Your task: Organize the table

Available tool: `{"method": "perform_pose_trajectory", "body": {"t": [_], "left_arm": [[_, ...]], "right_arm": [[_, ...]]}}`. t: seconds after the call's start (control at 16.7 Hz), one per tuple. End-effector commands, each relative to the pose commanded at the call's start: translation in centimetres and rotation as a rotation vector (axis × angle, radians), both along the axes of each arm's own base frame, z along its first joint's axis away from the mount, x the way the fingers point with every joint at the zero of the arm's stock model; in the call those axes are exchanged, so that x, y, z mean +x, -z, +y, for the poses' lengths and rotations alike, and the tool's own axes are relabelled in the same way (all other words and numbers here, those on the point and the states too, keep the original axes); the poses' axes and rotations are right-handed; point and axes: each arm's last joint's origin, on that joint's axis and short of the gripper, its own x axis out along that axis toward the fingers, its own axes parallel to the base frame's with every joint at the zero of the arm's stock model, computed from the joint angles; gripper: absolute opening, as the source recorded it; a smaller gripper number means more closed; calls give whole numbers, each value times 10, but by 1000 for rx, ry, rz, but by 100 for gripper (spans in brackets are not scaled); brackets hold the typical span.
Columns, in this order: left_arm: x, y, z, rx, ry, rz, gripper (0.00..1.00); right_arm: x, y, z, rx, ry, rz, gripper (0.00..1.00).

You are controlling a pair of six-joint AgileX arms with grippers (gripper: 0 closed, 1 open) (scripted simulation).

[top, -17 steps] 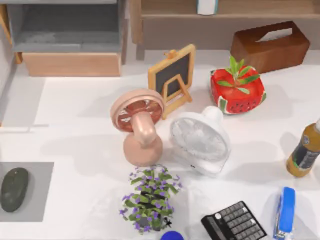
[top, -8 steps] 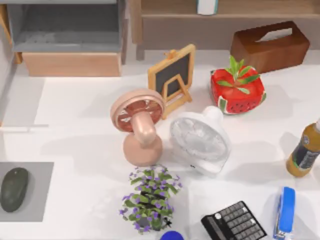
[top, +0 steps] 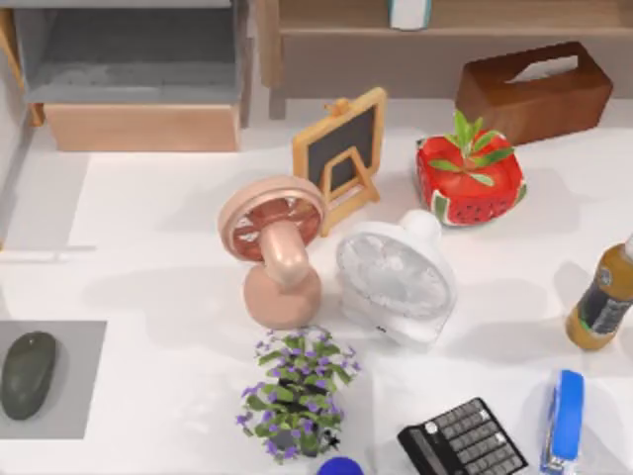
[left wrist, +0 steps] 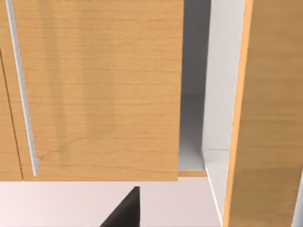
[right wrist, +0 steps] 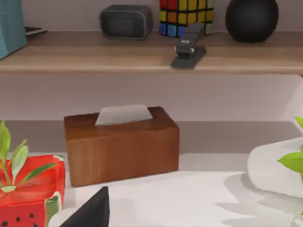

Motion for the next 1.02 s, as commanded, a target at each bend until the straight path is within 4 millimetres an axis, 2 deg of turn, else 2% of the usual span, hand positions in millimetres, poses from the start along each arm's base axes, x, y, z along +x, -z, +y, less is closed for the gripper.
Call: {"method": "perform_pose_trajectory", "body": {"t": [0.48, 1.02], "left_arm": [[0, 0, 0, 0, 0, 0, 2], [-1, 4, 0, -16, -2, 16, 0]], "right_arm": [[0, 0, 0, 0, 0, 0, 100], [0, 0, 0, 0, 0, 0, 100]]}}
